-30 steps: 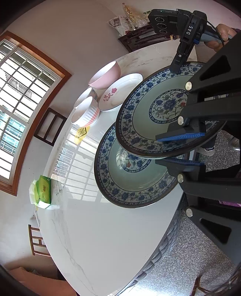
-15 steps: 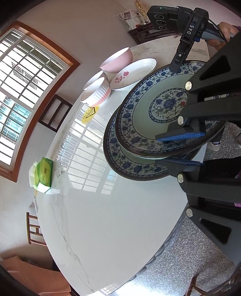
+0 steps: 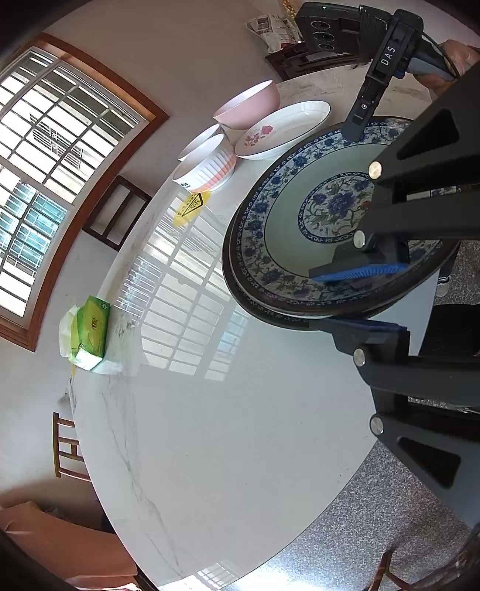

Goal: Organize plates and bowls
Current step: 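Carry the held plate over the other blue-and-white plate and lower it on top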

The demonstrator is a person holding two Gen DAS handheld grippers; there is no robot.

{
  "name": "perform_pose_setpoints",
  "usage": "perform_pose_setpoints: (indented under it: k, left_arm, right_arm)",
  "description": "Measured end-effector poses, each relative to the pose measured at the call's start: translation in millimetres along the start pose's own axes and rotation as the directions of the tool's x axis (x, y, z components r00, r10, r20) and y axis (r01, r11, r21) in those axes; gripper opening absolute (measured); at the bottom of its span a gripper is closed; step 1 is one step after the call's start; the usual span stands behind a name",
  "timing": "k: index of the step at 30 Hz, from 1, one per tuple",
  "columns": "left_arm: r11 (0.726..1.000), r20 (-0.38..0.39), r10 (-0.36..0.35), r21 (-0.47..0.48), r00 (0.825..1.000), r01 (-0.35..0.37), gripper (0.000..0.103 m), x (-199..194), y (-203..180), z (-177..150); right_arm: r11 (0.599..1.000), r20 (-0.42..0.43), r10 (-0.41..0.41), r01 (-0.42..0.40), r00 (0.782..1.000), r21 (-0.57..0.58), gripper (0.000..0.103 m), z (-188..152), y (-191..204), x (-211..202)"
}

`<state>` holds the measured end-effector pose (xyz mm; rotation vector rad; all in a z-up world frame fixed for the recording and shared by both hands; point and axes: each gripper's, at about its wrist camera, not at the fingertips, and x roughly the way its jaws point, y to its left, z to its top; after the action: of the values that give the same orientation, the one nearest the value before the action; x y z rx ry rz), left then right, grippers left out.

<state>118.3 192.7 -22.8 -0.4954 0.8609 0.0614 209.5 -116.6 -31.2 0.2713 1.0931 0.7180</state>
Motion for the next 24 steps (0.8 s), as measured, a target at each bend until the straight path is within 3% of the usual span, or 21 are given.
perform_pose_setpoints:
  k: [21, 24]
  left_arm:
    - [0.996, 0.04, 0.059, 0.06, 0.997, -0.061, 0.023, 6.8, -6.5, -0.9]
    - [0.996, 0.051, 0.056, 0.063, 0.997, -0.059, 0.023, 6.1, -5.6, -1.4]
  right_arm:
    - [0.994, 0.041, -0.077, 0.08, 0.996, -0.072, 0.019, 1.6, 16.5, 3.4]
    - [0.986, 0.066, -0.116, 0.122, 0.991, -0.11, 0.02, 0.7, 22.7, 4.2]
